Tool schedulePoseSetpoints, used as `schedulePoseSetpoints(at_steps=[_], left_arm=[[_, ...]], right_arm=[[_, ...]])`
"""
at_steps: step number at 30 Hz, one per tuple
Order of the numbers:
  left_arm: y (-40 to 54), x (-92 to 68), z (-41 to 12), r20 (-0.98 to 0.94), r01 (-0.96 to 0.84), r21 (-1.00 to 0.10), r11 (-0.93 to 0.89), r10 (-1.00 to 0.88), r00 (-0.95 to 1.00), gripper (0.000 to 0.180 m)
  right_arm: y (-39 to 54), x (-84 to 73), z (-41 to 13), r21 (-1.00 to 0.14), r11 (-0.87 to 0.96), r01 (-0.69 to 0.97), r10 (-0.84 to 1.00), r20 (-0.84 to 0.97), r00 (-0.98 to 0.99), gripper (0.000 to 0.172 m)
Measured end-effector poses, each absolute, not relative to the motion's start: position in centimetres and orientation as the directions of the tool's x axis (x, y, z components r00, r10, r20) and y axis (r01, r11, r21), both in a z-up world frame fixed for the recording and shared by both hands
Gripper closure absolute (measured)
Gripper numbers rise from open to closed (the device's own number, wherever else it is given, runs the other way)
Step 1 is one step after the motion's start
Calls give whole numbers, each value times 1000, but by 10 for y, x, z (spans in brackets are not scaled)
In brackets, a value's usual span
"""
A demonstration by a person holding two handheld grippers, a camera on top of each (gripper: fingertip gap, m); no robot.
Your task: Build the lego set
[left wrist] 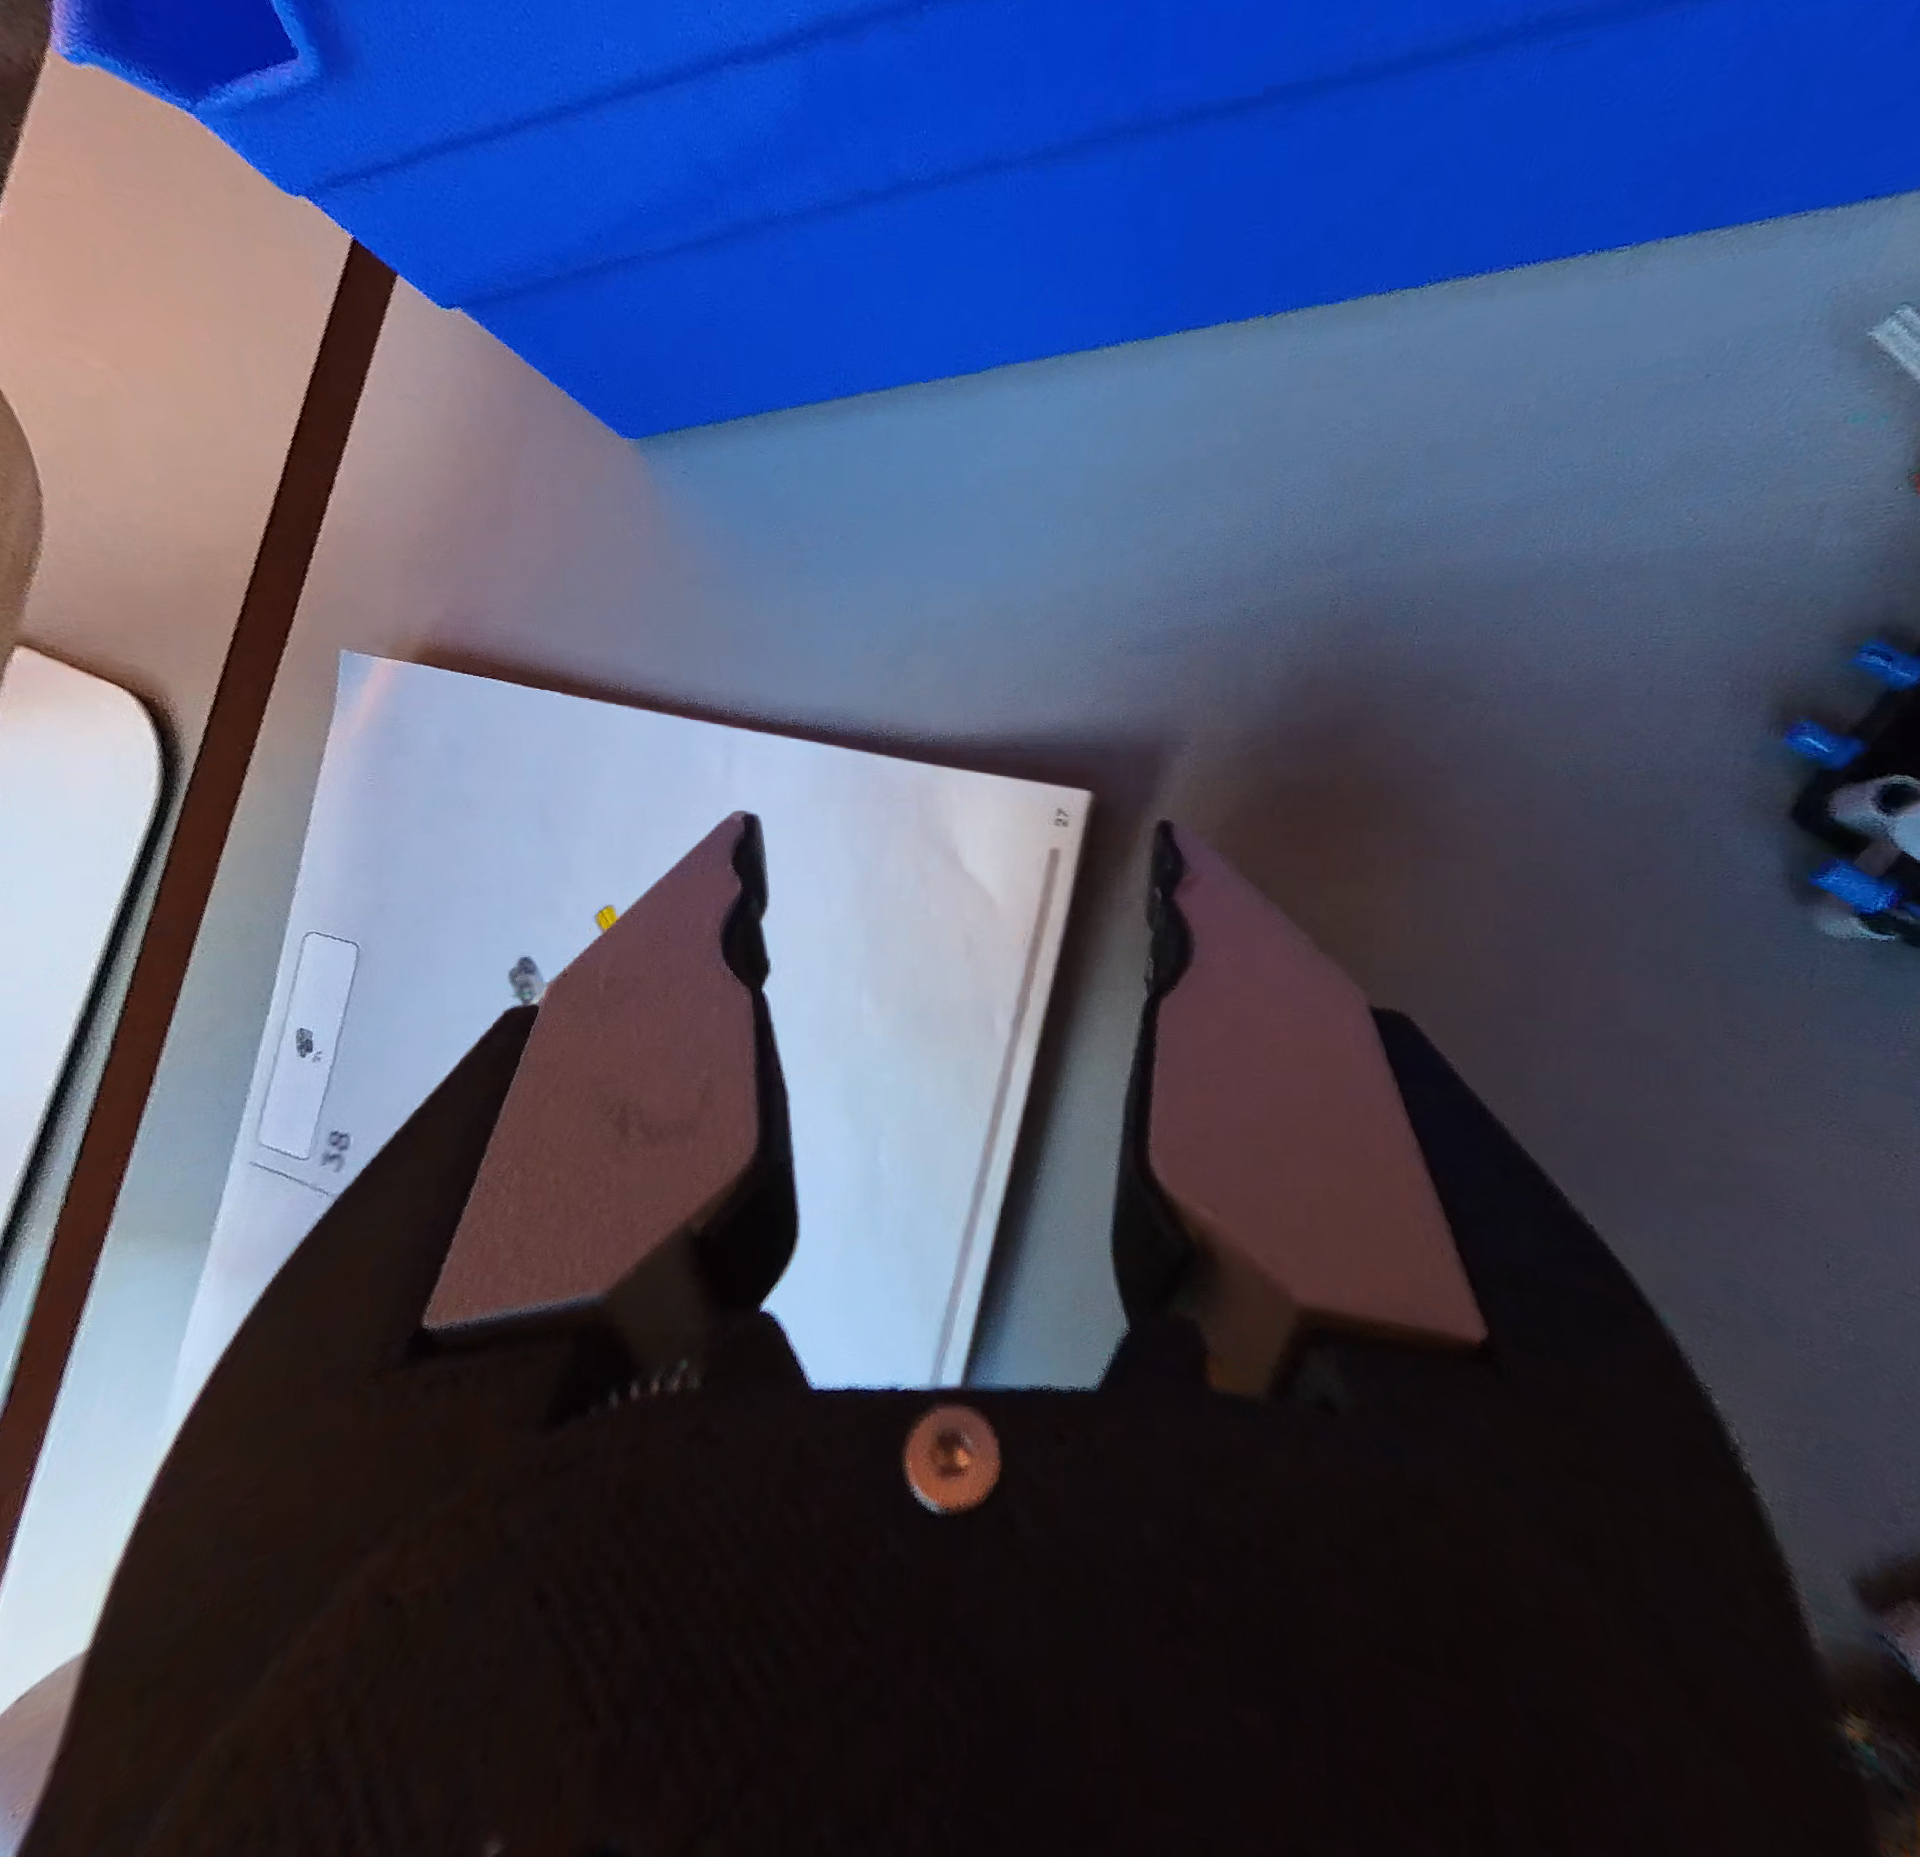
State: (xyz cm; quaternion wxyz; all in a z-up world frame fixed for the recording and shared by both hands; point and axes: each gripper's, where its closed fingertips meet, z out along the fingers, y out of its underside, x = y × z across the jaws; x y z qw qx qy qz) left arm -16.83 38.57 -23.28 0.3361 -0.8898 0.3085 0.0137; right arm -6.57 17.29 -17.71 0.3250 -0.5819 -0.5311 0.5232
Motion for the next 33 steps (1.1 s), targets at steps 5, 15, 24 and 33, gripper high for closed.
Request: schedulePoseSetpoints(at_steps=[5,15,24,33], left_arm=[[392,-182,-242,-253,-570,-547,-612,-529,810,108],[391,-186,-235,-159,-509,-581,-635,-525,836,109],[387,-185,-240,-145,-512,-569,-644,-534,833,108],[389,-189,-240,-135,-512,-555,-655,-537,833,106]], right_arm=[[173,-65,-176,-934,-234,270,955,-273,-118,126],[173,-65,-176,-932,-237,273,953,-277,-119,126],[173,-65,-177,-930,-240,277,952,-281,-119,127],[173,-65,-176,-931,-241,274,952,-282,-121,127]])
